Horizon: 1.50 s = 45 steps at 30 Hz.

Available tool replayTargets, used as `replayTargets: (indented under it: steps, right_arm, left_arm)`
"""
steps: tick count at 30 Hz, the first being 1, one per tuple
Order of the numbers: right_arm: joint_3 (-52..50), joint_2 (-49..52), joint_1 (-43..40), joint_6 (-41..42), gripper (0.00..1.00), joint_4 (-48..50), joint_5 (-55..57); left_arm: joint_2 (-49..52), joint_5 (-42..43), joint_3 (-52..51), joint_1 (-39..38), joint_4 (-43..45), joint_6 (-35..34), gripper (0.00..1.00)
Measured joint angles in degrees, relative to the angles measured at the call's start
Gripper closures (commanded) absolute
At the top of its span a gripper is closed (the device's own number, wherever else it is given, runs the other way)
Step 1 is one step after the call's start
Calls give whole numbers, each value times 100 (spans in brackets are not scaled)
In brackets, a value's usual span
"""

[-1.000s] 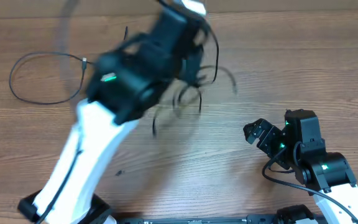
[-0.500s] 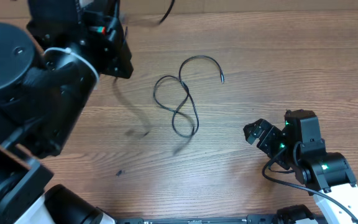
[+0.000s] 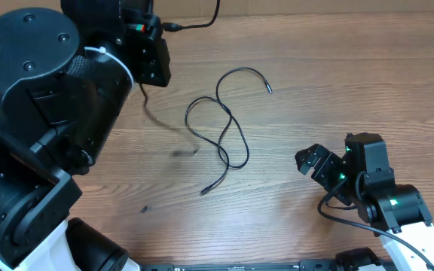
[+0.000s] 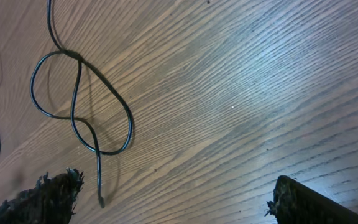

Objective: Untangle cables

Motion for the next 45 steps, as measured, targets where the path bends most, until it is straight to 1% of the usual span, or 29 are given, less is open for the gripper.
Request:
replayTargets:
  steps: [9,13,19,22,26,32,38,41,45]
  right_arm:
    - [0,0,0,-4,0,-68,-2]
    - [0,0,0,-2,0,-92,-2]
    - [0,0,0,-66,0,-173,0]
    - [0,0,0,-107,0,-195,0]
    - [0,0,0,-136,0,-195,0]
    - [0,0,0,-151,0,-197,0]
    - [0,0,0,-149,0,-199,2]
    - [0,0,0,-151,0,-199,2]
    - [0,0,0,-153,0,-197,4]
  left_arm:
    - [0,-1445,-109,0,-874,44,96]
    - [0,-1722,-315,4,-1285,11,96]
    - [0,-1687,-769,337,-1307,-103,96]
    - [0,-1432,-1001,660,-1217,-122,96]
    - [0,-732,-1314,1270,-1078,-131,96]
    - [0,769,-1880,2350,-909,15,96]
    - [0,2033,-2697,3392,-678,131,96]
    - [0,2507,-3128,3783,-420,168,96]
    - [0,2935,-3700,4227,-136,170,96]
